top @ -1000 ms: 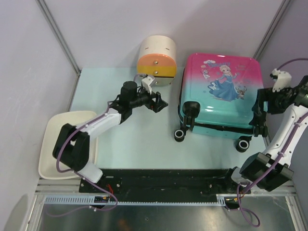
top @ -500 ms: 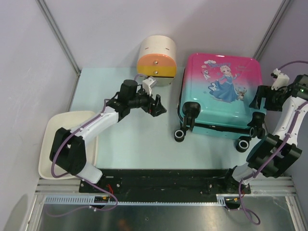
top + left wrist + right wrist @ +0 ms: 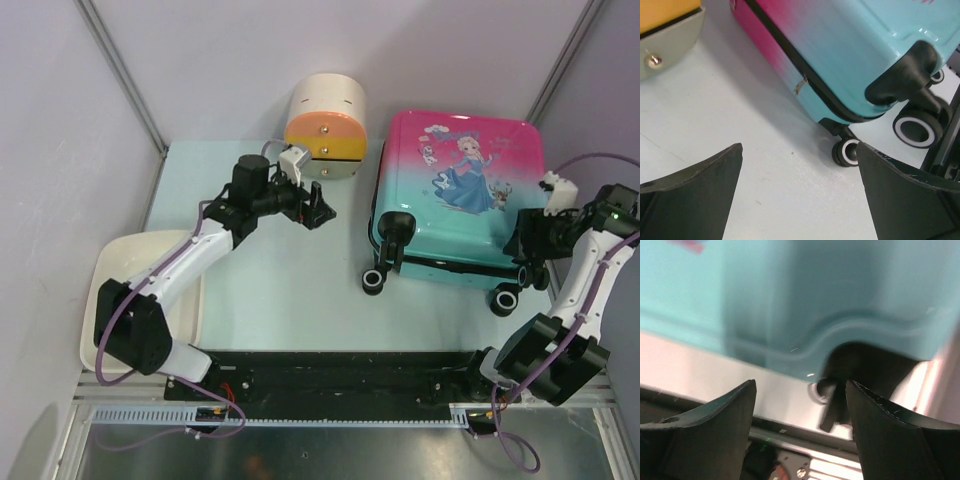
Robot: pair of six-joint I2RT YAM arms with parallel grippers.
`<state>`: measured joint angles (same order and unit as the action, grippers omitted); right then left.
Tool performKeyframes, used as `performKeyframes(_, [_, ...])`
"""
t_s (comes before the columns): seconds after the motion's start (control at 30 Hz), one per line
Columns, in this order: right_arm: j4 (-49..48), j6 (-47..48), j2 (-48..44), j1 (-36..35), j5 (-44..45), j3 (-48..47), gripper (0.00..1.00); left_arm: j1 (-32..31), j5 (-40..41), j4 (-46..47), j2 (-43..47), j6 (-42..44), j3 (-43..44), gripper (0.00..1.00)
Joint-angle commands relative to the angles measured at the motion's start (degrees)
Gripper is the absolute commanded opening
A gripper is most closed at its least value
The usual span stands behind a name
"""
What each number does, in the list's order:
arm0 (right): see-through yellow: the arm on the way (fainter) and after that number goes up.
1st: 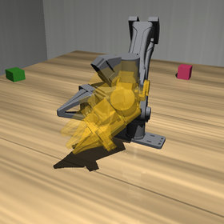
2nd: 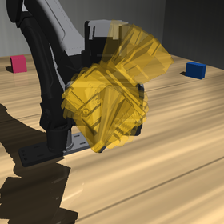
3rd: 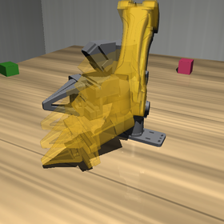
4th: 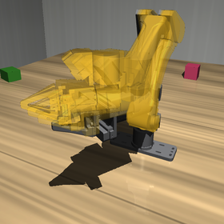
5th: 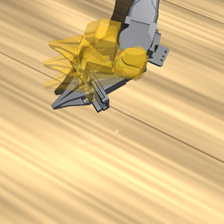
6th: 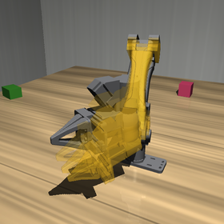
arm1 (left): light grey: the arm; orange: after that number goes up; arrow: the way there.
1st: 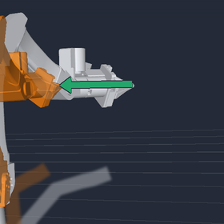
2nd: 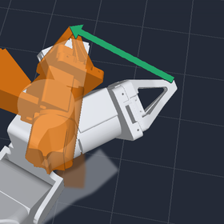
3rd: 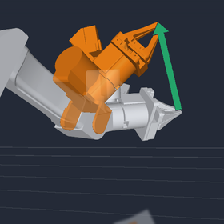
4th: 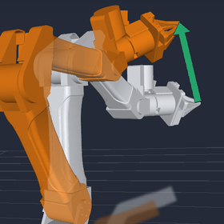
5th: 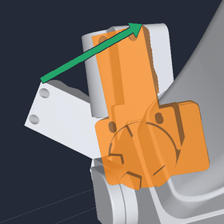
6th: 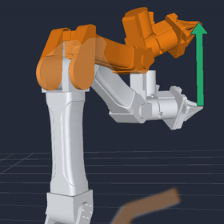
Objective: Open, take out, and arrange the luggage
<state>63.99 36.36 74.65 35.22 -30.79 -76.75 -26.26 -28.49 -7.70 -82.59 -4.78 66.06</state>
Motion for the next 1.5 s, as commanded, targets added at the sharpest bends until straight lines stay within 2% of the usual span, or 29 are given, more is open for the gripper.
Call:
performKeyframes(0.0, [21.7, 5.0, -1.4, -2.0, -8.3, 4.6, 0.76, 0.0, -2.3, 0.2, -0.6, -2.8, 6.1, 1.00])
performKeyframes(0.13, [22.8, 6.4, -5.1, -6.8, -10.0, 6.3, 0.74, -1.0, -3.7, 0.2, -4.7, -5.4, 10.1, 1.00])
performKeyframes(0.33, [21.7, 6.2, -12.5, -19.0, -9.8, 7.1, 0.77, -4.1, -3.2, 0.2, -8.1, -5.1, 14.2, 1.00])
performKeyframes(0.43, [16.2, 1.2, -15.5, -19.5, -7.7, 6.4, 0.82, -5.1, -2.7, 0.2, -9.2, -5.4, 14.9, 1.00])
performKeyframes(0.47, [14.8, 0.0, -16.0, -19.5, -6.8, 5.0, 0.87, -5.3, -2.3, 0.2, -9.2, -5.5, 15.0, 1.00])
performKeyframes(0.53, [9.8, -5.2, -16.5, -19.4, -0.5, 3.2, 0.91, -5.9, -1.7, 0.2, -8.9, -5.2, 14.6, 1.00])
performKeyframes(0.6, [6.1, -8.1, -16.4, -18.8, 8.9, 0.9, 0.95, -6.0, -1.3, 0.2, -7.9, -5.0, 14.1, 1.00])
performKeyframes(0.7, [5.6, -6.9, -16.0, -15.5, 16.8, 0.0, 0.96, -6.1, -0.4, 0.3, -6.7, -4.0, 12.5, 1.00])
performKeyframes(0.83, [6.9, -1.0, -14.5, -5.4, 17.1, 0.2, 0.98, -6.1, -0.2, 0.3, -5.4, -3.5, 10.9, 1.00])
performKeyframes(0.87, [7.1, -0.2, -12.4, -0.8, 16.6, 0.2, 0.98, -6.1, -0.2, 0.3, -5.5, -3.6, 10.8, 1.00])
performKeyframes(0.93, [6.6, 1.9, -9.9, 3.9, 15.5, 0.4, 1.00, -6.3, -0.2, 0.3, -5.6, -3.7, 10.7, 1.00])
performKeyframes(1.17, [4.7, 1.5, -0.8, 5.9, 10.9, 0.5, 1.00, -6.3, -0.2, 0.3, -5.2, -2.8, 10.1, 1.00])
performKeyframes(1.3, [2.2, 1.8, 2.1, 5.4, 12.7, 2.1, 0.94, -6.3, 0.6, 0.1, -5.1, -2.1, 9.4, 1.00])
performKeyframes(1.43, [3.9, 4.7, 2.3, 4.6, 12.2, 4.2, 0.70, -6.3, 0.5, 0.3, -6.0, -2.3, 9.6, 0.98])
performKeyframes(1.47, [4.6, 5.4, 1.9, 4.2, 11.8, 5.3, 0.68, -6.3, 0.5, 0.3, -6.2, -2.3, 9.7, 0.98])
